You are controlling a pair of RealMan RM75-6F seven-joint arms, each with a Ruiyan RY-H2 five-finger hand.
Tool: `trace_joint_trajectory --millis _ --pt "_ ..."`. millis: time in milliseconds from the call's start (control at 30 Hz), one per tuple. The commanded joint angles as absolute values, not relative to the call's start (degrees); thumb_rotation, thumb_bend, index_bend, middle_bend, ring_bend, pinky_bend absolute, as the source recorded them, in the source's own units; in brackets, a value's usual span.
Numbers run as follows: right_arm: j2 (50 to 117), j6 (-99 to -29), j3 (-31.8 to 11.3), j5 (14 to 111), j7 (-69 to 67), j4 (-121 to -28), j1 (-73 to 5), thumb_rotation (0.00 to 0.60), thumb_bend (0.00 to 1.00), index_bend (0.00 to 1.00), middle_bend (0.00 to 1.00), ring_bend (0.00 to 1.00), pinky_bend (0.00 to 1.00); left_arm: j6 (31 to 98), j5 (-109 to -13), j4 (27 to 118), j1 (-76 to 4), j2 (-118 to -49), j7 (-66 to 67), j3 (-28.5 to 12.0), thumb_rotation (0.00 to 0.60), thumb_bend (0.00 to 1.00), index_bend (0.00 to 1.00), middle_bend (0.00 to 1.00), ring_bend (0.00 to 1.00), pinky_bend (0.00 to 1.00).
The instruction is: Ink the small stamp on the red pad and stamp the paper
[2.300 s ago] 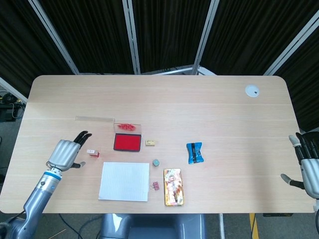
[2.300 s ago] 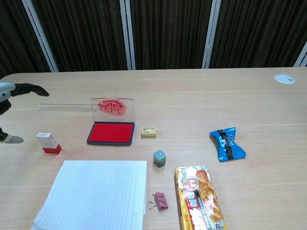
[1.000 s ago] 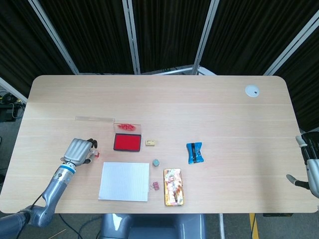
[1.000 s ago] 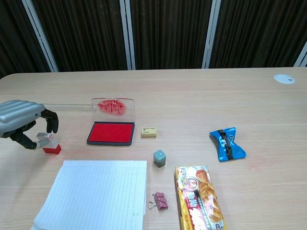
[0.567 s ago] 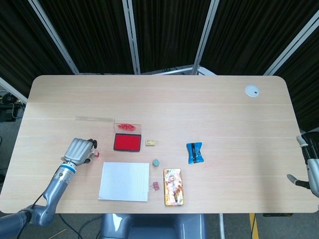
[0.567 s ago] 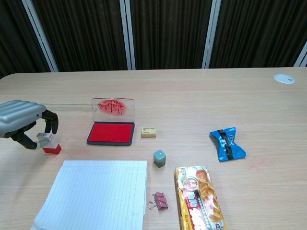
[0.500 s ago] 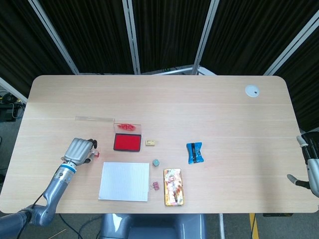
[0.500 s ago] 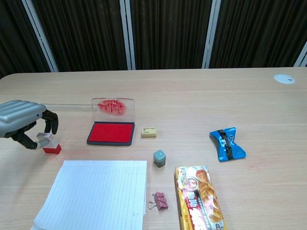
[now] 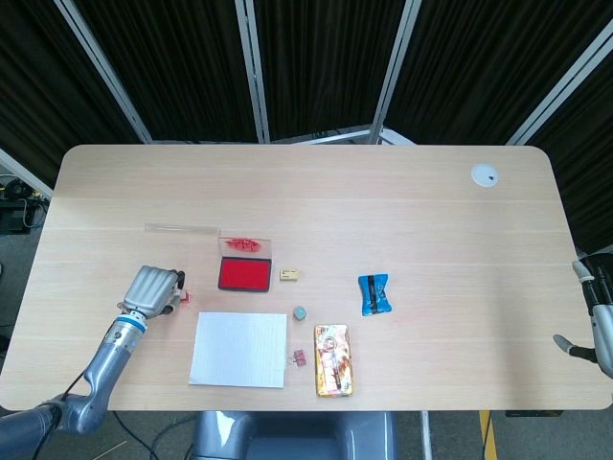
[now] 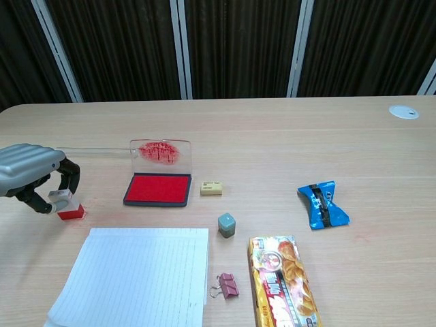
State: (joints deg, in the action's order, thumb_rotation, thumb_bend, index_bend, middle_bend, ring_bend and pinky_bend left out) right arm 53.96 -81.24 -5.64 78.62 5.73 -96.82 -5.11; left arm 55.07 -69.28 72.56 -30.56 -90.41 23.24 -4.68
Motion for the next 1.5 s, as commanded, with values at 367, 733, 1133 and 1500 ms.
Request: trace_joint_trajectory --millis 367,733,1133,1500 --pt "53.86 -81.24 -5.71 78.48 5.77 -97.09 -5.1 0.6 0.0 0.0 0.0 0.0 0.0 57.4 -71.22 82.16 -31.52 -84.34 19.35 -7.13 0.6 0.4 0.53 0.53 0.86 0.92" --pt "53.79 -80.77 -6.24 77.1 6.14 -96.9 -5.34 0.6 0.0 0.0 0.0 0.0 0.0 50.64 -63.05 86.84 -40.19 -84.38 23.73 -13.81 0.6 0.4 0.53 0.53 0.86 0.92" --pt "54.11 -79.2 -6.89 73.78 7.27 -96.02 -5.72 0.6 0.0 0.0 0.0 0.0 0.0 43.12 -54.94 77.21 -48.62 -91.24 25.62 -14.3 0.6 0.4 0.53 0.53 0.86 0.92" --pt "54.3 -78.18 -7.08 72.45 7.78 -95.63 -6.09 0.6 0.0 0.0 0.0 0.0 0.0 42.73 -54.55 72.42 -50.58 -94.54 25.42 -12.24 0.6 0.4 0.54 0.54 0.86 0.92"
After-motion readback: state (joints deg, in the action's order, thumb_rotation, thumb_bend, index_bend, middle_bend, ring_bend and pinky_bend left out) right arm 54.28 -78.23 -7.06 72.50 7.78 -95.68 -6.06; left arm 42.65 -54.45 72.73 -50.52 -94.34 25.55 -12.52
